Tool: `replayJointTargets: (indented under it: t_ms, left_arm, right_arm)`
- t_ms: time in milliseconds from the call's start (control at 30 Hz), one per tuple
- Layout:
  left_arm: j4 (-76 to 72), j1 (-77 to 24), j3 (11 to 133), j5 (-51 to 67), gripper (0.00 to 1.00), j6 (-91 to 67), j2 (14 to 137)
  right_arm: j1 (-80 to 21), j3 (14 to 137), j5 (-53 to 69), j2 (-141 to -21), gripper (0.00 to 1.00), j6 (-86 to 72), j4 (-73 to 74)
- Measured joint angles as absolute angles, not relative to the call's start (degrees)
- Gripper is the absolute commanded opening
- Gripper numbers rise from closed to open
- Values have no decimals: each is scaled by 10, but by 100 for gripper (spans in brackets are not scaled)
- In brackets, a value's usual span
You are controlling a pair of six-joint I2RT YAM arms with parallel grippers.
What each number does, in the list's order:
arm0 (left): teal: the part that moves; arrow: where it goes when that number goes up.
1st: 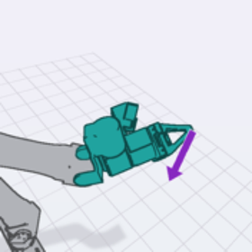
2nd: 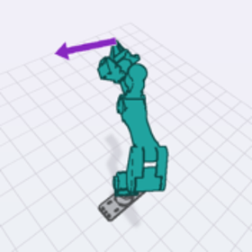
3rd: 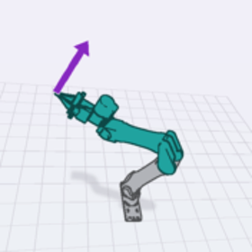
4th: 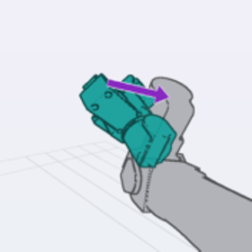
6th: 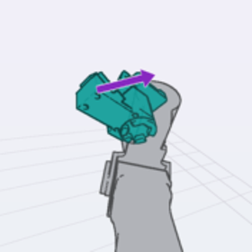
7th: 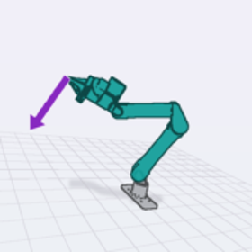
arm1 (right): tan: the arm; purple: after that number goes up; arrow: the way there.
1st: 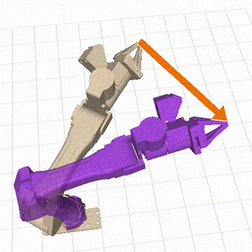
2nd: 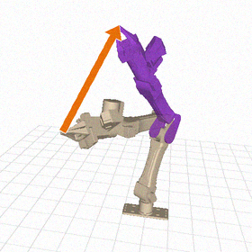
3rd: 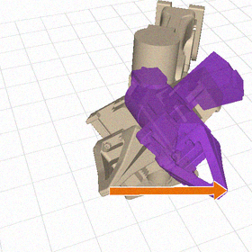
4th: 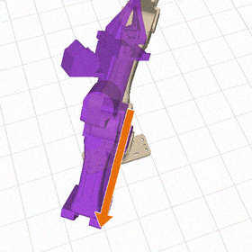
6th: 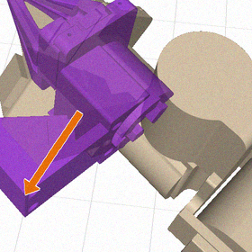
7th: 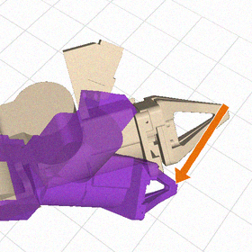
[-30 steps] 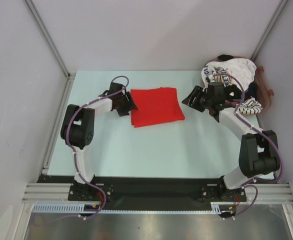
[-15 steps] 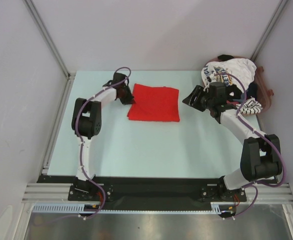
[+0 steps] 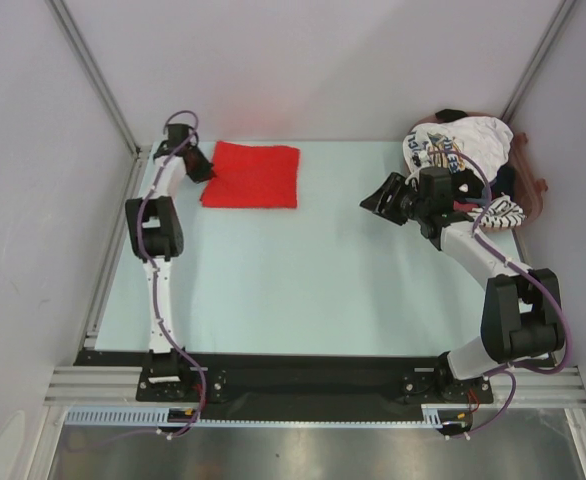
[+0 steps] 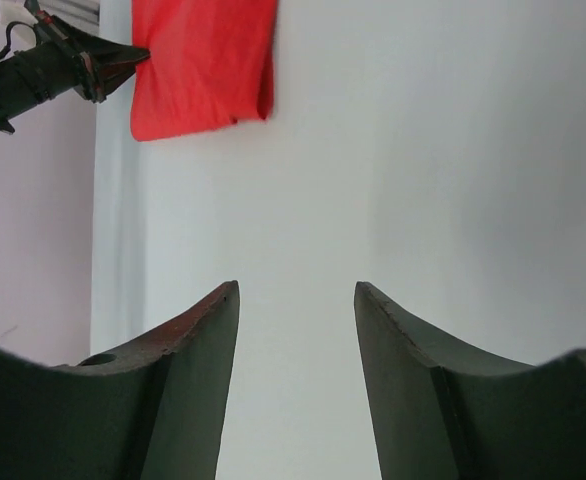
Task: Fold and stack the tank tops
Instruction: Neatly place the folded tank top to the corner
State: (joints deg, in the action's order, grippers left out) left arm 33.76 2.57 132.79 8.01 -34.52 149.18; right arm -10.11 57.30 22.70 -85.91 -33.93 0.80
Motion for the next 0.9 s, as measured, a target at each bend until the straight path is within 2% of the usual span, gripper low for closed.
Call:
replayJointTargets:
  t_ms: [100,133,167,200,233,433,600,733,900]
  left_arm:
    - [333,77,1326,72,8,-346,1492]
    - [327,91,1321,66,21,-346,1489]
    - [317,105,1308,59,67,-346,1482]
    - [313,117,1295,48,92,-345,1474]
    - [306,125,1288,43,100,-346,1467]
    - [325,136,1313,-38,100,-325,1430]
    - [307,110,1190,-67,100,-324,1338]
    - [305,48,1146,-102,100,-325,1286]
    - [295,-86,1147,-143,100,-320,1263]
  right_arm:
    - [-101,564,242,-858,55,-350,-3]
    - [-101,562,247,-858,55,-352,-8]
    - [-102,561,252,-858,55,-357,-14]
    - [-102,560,255,-858,55,-359,-16]
    - [-103,560,259,-858,55,-361,-18]
    - [-106,556,277,-858,55,-369,-34]
    - [-108,552,279,-858,55,-371,-36]
    - [-108,550,278,-858,55,-369,-41]
    - [-108,537,278,-856,55,-369,-49]
